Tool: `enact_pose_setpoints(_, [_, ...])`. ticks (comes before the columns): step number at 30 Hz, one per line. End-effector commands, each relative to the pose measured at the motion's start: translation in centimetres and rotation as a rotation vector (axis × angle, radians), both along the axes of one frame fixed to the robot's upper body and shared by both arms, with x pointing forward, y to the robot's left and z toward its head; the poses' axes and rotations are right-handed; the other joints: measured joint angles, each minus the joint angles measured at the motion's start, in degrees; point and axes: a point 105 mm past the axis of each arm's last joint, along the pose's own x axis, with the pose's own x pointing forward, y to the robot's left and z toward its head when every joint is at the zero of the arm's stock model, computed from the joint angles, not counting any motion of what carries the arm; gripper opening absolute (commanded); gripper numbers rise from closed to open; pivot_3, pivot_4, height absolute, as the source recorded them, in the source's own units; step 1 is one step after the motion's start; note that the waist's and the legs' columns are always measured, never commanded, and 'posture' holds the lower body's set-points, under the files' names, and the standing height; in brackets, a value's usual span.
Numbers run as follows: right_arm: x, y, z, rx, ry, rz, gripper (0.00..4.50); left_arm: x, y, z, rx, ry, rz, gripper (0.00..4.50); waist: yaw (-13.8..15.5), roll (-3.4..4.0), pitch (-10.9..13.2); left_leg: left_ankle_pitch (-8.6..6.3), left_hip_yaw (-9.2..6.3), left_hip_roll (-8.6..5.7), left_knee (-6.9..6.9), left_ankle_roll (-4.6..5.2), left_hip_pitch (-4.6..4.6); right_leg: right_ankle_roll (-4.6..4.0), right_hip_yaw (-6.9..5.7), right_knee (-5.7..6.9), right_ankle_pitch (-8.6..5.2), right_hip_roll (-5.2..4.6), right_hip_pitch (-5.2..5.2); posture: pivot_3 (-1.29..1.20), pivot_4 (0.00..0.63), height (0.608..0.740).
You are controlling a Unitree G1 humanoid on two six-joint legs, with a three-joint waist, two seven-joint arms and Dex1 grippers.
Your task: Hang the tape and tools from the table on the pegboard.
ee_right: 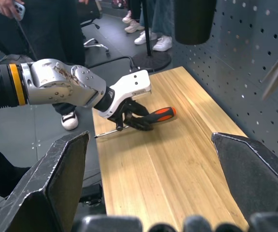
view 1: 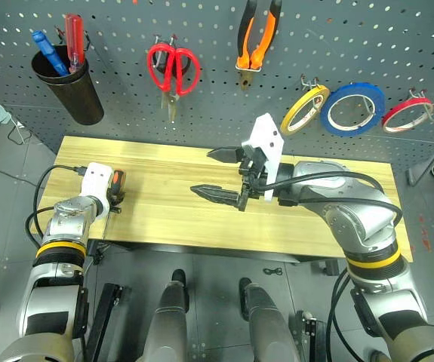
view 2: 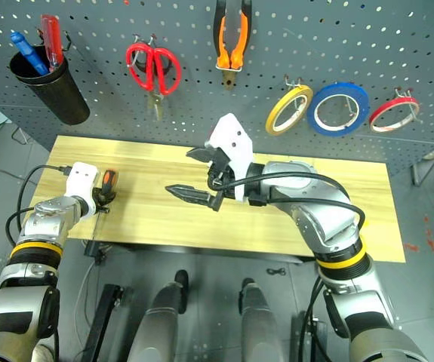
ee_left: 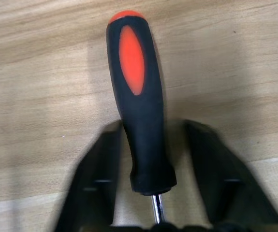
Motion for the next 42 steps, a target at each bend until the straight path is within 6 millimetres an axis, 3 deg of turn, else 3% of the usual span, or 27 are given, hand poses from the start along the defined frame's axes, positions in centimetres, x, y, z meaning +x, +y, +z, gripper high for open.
enact_pose_setpoints(1, [-0.4, -0.2, 1.2, 0.030, -0.040, 0.003, 4.50, -0.1, 0.7, 0.3, 0.021, 0.002, 0.008, 0.51, 0.01, 0.01, 0.02, 0.00, 0.00, 0.00, -0.02, 0.00, 0.00, 0.02, 0.00, 0.00, -0.02, 0.00, 0.00, 0.02, 0.494, 0.740])
enact_pose_setpoints(6, [-0.1, -0.7, 1.2, 0.027, -0.048, -0.020, 4.50, 0.2, 0.5, 1.0, 0.022, -0.029, 0.002, 0.51, 0.00, 0.01, 0.04, 0.00, 0.00, 0.00, -0.07, 0.00, 0.01, 0.03, 0.00, -0.03, -0.04, 0.00, -0.01, 0.02, 0.487, 0.740])
enact_pose_setpoints(10, [-0.3, -2.3, 1.5, 0.035, -0.066, -0.033, 4.50, 0.0, -1.0, 3.7, 0.029, -0.143, -0.095, 0.51, 0.05, -0.01, 0.06, 0.00, 0.00, 0.00, -0.13, 0.00, -0.01, 0.03, -0.01, -0.06, -0.04, 0.00, -0.03, 0.03, 0.470, 0.740])
enact_pose_setpoints(13, [-1.1, -3.8, 1.6, 0.039, -0.054, -0.023, 4.50, -1.6, -1.5, 6.1, 0.086, -0.253, -0.141, 0.51, 0.24, -0.01, 0.06, 0.00, 0.00, -0.01, -0.17, -0.01, -0.11, -0.11, -0.03, -0.16, 0.03, -0.07, -0.03, 0.05, 0.452, 0.740])
enact_pose_setpoints(19, [-2.2, -4.8, 3.1, 0.111, -0.047, -0.004, 4.50, -6.3, -5.8, 12.3, 0.121, -0.551, -0.216, 0.51, 0.34, -0.01, 0.06, -0.01, -0.01, 0.01, -0.33, -0.01, -0.24, -0.31, -0.09, -0.25, 0.12, -0.09, -0.14, 0.10, 0.412, 0.740])
enact_pose_setpoints(23, [-2.2, -5.0, 3.6, 0.131, -0.049, 0.003, 4.50, -8.1, -8.4, 15.3, 0.170, -0.696, -0.291, 0.51, 0.67, -0.04, 0.04, -0.01, 0.00, 0.00, -0.28, -0.02, -0.25, -0.19, -0.10, -0.31, 0.07, -0.09, -0.11, 0.14, 0.390, 0.740])
enact_pose_setpoints(30, [-1.5, -4.8, 6.4, 0.207, -0.081, 0.025, 4.50, -8.4, -7.7, 23.8, 0.257, -1.030, -0.180, 0.51, 1.68, -0.08, 0.00, 0.03, -0.01, -0.01, -0.23, -0.06, -0.38, 0.12, -0.17, -0.43, 0.05, -0.07, -0.14, 0.16, 0.355, 0.740])
enact_pose_setpoints(33, [-1.2, -4.4, 8.5, 0.266, -0.110, 0.043, 4.50, -7.7, -7.4, 27.3, 0.247, -1.133, -0.129, 0.51, 1.85, -0.15, -0.05, 0.08, -0.01, -0.02, -0.24, -0.09, -0.41, 0.05, -0.17, -0.52, 0.11, -0.08, -0.11, 0.16, 0.341, 0.740])
enact_pose_setpoints(42, [-0.3, -5.1, 12.7, 0.388, -0.187, 0.023, 4.50, -6.2, -7.6, 33.9, 0.198, -1.331, -0.088, 0.51, 2.86, -0.16, -0.06, 0.11, -0.15, -0.04, -0.22, -0.10, -0.63, -0.22, -0.45, -0.47, 0.28, -0.11, -0.19, 0.15, 0.324, 0.740])
